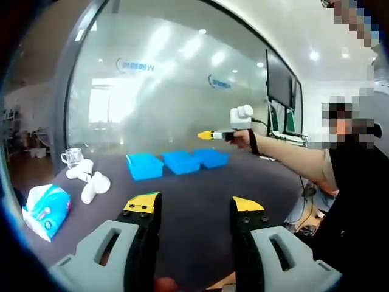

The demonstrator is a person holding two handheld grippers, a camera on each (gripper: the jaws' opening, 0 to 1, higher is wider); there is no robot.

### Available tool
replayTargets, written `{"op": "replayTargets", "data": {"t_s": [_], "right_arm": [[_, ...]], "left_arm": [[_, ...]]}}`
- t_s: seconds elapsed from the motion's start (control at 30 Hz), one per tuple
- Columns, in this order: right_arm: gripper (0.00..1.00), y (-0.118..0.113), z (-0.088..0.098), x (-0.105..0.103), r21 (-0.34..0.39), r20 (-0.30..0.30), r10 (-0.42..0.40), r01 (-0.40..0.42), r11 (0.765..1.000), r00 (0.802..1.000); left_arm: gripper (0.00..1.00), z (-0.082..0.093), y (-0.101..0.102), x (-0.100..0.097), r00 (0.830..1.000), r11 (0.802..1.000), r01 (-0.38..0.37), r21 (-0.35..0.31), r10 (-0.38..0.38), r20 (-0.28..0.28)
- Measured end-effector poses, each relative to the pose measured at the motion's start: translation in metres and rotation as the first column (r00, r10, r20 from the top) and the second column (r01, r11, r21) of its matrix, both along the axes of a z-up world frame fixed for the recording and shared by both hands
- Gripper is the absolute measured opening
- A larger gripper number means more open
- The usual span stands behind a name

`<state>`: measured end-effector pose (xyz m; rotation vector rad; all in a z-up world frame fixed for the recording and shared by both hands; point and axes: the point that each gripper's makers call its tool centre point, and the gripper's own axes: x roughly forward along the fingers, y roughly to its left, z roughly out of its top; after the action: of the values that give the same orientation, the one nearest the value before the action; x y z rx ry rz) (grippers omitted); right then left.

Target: Sort the screws, nuts, and washers into the corresponding bins

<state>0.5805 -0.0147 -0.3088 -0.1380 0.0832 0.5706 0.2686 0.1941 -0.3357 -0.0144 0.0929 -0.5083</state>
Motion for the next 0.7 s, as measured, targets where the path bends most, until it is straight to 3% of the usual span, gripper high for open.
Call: {"op": "replayTargets", "data": {"t_s": [0.1,0.5,0.7], "right_arm": [[0.01,0.002,-0.005,0.015,0.014,-0.02,-0.023,0.024,1.0,1.0],[0.01,0.013,-0.024,0.058,-0.076,-0.053,-0.068,0.064,0.995,0.996],[0.01,0.016,-0.026,0.064,-0.033,-0.076,-0.08,0.077,0.996,0.994]], "left_arm": [[0.45,0.001,0.0,-0.001,1.0,1.0,-0.001,0.001,0.001,0.001],[0.45,-0.004,0.0,-0.001,1.0,1.0,-0.002,-0.004,0.002,-0.015],[0.45,-0.003,-0.001,-0.001,1.0,1.0,-0.003,-0.004,0.003,-0.012]]}}
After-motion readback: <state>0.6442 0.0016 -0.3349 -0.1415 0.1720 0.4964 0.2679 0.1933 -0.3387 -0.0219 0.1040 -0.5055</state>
